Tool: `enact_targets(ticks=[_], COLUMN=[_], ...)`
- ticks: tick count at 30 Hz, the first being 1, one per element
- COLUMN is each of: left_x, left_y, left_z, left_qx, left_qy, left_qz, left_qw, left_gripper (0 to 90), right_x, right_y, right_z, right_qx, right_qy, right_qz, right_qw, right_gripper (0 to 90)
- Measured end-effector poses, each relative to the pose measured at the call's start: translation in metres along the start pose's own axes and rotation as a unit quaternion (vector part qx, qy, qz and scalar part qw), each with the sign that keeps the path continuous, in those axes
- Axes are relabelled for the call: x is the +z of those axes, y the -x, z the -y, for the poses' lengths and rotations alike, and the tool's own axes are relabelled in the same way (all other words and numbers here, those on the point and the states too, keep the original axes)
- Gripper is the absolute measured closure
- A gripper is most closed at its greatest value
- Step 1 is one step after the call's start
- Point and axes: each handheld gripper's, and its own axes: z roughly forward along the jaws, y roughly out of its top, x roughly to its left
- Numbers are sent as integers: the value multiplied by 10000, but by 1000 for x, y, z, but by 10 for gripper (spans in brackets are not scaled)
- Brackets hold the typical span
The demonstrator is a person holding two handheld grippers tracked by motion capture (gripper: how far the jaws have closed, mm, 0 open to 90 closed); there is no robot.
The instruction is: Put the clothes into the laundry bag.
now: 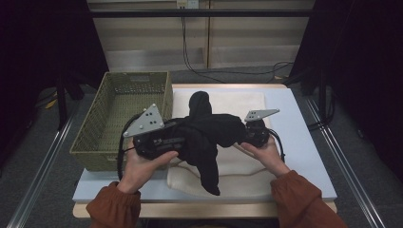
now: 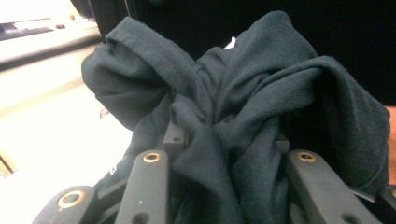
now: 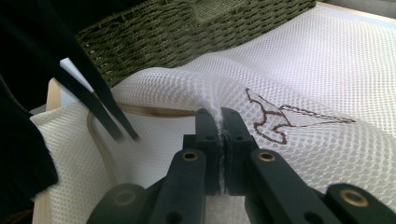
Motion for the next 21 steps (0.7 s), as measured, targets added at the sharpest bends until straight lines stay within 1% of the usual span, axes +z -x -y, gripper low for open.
enact_targets(ticks=[1,2,3,5,8,10,11,13,14,15,16,19,20,21], left_x=[0,8,13,21,30,34,36,38,40,42,44,50,52,54], left_y=[0,-1,0,0,3,5,5,5,5,5,4,4,4,4], left_z=[0,6,9,15,20,24,26,30,32,35,37,42,43,44], left_qx=[0,-6,-32,-74,-30,20,-12,1,75,72,19,80,49,93], left_qy=[0,-92,-111,-203,-363,-459,-457,-570,-639,-707,-736,-938,-937,-976], left_qz=[0,28,20,103,160,178,168,177,143,121,178,177,204,205], left_qw=[10000,10000,9999,9997,9992,9988,9988,9982,9978,9974,9971,9954,9954,9950], left_gripper=[643,643,643,643,643,643,642,643,643,643,642,642,642,641], right_x=[0,0,-1,-1,-2,-4,-5,-7,-7,-7,-7,-6,-5,-4], right_y=[0,1,1,2,2,3,3,4,5,5,4,4,3,3], right_z=[0,0,0,0,0,0,0,0,0,0,0,-1,-1,-1], right_qx=[7,15,14,41,52,75,78,94,105,110,110,93,96,93], right_qy=[10,22,25,26,36,63,75,94,97,98,94,84,75,71], right_qz=[-5,4,-7,-19,-31,-34,-7,-4,-7,-4,-1,8,-5,6], right_qw=[10000,10000,10000,10000,10000,9999,9999,9999,9999,9999,9999,9999,9999,9999], right_gripper=[878,878,877,877,877,877,877,877,877,878,878,878,878,878])
